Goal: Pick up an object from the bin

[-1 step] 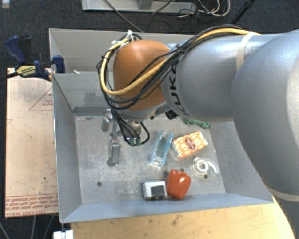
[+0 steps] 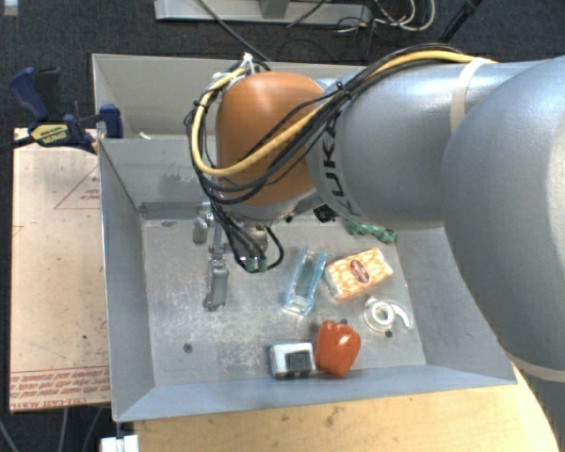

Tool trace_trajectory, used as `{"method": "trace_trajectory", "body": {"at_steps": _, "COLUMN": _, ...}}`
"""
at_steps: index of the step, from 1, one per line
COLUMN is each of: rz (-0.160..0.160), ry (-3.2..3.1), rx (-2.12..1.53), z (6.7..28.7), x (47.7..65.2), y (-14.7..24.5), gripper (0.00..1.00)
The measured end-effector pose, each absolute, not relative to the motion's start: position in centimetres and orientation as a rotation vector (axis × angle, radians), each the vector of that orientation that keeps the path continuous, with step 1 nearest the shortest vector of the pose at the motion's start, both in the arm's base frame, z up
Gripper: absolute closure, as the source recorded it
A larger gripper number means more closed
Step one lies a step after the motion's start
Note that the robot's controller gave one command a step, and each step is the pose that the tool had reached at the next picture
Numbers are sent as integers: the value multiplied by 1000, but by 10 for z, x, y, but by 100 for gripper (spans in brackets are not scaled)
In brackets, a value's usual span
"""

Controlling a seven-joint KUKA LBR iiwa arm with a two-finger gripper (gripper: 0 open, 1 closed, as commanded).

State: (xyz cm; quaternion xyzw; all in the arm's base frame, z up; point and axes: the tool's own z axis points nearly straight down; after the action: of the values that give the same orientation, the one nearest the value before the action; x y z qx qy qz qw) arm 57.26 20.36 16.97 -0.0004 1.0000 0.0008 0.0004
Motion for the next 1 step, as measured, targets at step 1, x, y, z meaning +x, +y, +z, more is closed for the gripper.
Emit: {"method": "trace_trajectory", "body": {"at_steps": 1, "rz": 4, "ry": 3142, "rx": 14, "z": 173, "x": 579, "y": 168, "gripper": 0}}
